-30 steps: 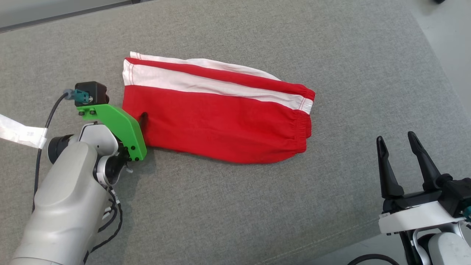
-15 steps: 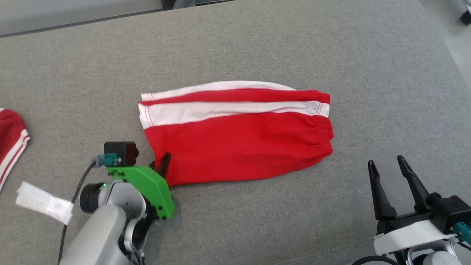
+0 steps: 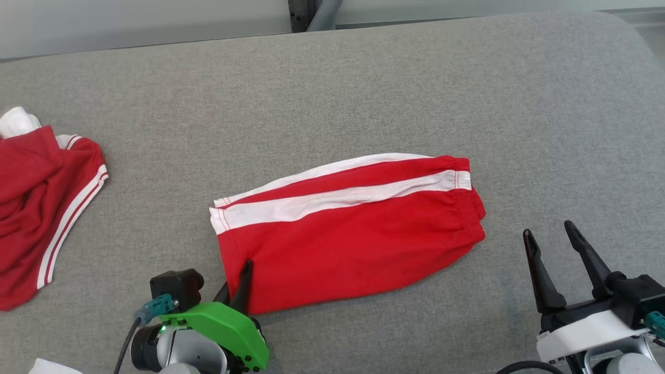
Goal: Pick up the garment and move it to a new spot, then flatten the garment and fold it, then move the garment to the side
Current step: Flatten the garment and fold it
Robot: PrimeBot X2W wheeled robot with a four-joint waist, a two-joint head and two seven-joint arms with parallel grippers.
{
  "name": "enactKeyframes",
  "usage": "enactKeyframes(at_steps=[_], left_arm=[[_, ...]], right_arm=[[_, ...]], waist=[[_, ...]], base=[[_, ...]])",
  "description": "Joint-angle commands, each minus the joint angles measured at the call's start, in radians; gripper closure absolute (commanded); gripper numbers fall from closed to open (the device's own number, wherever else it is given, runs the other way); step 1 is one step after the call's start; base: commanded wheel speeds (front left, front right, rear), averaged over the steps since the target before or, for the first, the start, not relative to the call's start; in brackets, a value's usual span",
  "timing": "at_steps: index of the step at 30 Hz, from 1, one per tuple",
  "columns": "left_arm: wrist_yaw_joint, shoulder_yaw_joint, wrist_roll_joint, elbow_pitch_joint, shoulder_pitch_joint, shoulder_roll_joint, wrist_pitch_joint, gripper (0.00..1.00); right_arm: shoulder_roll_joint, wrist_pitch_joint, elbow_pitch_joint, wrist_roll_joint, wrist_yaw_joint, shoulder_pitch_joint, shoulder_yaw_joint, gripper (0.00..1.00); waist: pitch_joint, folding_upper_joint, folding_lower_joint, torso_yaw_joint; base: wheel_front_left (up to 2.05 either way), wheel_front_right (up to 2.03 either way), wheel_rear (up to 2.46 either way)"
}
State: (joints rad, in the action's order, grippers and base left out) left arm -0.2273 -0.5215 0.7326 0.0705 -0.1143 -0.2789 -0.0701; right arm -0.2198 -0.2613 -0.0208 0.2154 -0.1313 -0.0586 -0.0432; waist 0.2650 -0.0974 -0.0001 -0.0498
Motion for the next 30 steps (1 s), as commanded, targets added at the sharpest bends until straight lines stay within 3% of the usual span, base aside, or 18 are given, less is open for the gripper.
enactKeyframes(at_steps=[1, 5, 12, 16, 19, 25, 30], left_arm=[[-0.001, 0.0, -0.019, 0.013, 0.006, 0.005, 0.025, 0.0], [-0.006, 0.001, -0.051, 0.03, 0.004, 0.003, 0.089, 0.0], [-0.08, 0.034, -0.17, 0.023, 0.087, -0.021, 0.299, 0.0], [-0.098, 0.054, -0.264, -0.003, 0.145, -0.044, 0.333, 0.0], [-0.102, 0.1, -0.345, -0.083, 0.173, -0.021, 0.335, 0.0], [-0.019, 0.173, -0.439, -0.141, 0.229, 0.047, 0.334, 0.0], [0.066, 0.223, -0.488, -0.122, 0.234, 0.106, 0.334, 0.0]], right_arm=[[-0.007, -0.002, -0.003, 0.004, 0.001, 0.003, 0.0, 0.0], [-0.009, -0.002, -0.004, 0.005, 0.001, 0.007, 0.005, 0.0], [-0.008, -0.001, 0.015, 0.018, 0.001, 0.016, 0.044, 0.0], [-0.038, -0.002, -0.002, 0.016, 0.001, 0.032, 0.027, 0.0], [-0.061, -0.002, -0.041, 0.049, 0.001, 0.063, -0.011, 0.0], [-0.103, 0.0, -0.193, 0.081, 0.001, 0.193, -0.095, 0.0], [-0.092, -0.001, -0.362, 0.116, 0.001, 0.298, -0.145, 0.0]], waist=[[-0.004, -0.0001, 0.0001, 0.001], [-0.002, -0.0001, 0.0001, -0.009], [-0.02, -0.0001, 0.0001, -0.023], [-0.034, -0.0001, 0.0001, -0.004], [-0.04, -0.0001, 0.0001, 0.022], [-0.012, -0.0001, 0.0001, 0.066], [0.008, -0.0001, 0.0001, 0.105]], base=[[0.0, 0.0, 0.0], [0.0, 0.0, 0.0], [0.0, 0.0, 0.0], [0.0, 0.0, 0.0], [0.0, 0.0, 0.0], [0.0, 0.0, 0.0], [0.0, 0.0, 0.0]])
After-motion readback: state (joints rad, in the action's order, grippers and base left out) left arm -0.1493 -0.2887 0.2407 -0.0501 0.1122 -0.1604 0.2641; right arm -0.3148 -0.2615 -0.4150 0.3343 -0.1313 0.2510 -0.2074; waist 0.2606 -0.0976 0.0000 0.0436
